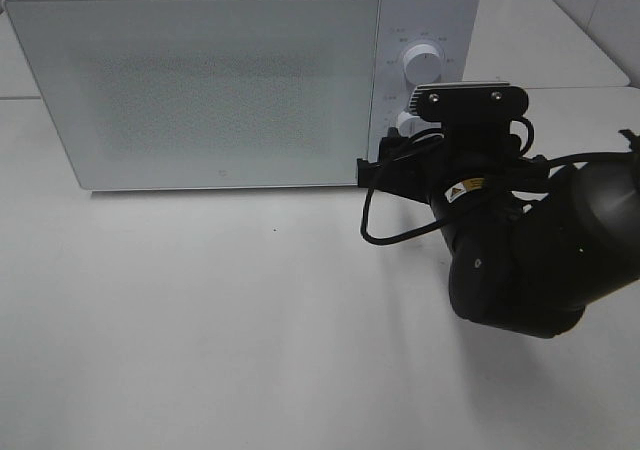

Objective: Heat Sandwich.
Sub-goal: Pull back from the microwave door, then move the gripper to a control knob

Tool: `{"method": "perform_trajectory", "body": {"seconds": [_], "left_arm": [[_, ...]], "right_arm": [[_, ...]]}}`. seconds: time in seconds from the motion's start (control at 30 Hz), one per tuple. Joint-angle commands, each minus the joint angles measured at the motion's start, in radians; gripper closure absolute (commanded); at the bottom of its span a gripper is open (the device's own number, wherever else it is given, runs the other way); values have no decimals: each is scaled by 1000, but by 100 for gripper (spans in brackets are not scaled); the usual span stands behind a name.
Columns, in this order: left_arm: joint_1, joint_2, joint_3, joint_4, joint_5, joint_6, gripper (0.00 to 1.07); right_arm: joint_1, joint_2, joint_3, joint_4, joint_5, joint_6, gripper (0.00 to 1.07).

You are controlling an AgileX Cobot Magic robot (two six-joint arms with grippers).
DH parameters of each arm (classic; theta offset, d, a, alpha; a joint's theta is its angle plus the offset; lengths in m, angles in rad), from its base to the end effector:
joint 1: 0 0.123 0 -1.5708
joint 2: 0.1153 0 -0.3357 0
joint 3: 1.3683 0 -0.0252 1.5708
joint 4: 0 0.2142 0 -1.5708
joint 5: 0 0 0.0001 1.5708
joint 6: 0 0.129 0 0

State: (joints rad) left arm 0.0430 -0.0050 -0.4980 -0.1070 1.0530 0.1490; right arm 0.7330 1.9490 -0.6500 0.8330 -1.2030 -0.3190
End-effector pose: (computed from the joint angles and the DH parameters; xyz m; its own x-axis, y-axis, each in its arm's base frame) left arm -0.0541 -0.0143 0.2429 -0.4379 0.0766 -0.8957 0.0826 0.9956 0.0447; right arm 0.3197 0.1680 0.2119 -0.1178 -0.0500 -0.9918 0.0293 0.9981 -0.0538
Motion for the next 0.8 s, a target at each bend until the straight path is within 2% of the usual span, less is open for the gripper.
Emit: {"method": "perform_trajectory", "body": {"seconds": [0.03,0.33,0.8], "left_arm": [[-1,-26,3,-8,-12,0,5],[-1,-26,3,-7,-12,0,5],[-1,-26,3,-5,-12,0,5]], "right_arm": [[-3,33,-40,-15,-9,13,31],[-70,85,-121,-69,40,56,31],[-94,134,-174,-114,35,60,31]]}}
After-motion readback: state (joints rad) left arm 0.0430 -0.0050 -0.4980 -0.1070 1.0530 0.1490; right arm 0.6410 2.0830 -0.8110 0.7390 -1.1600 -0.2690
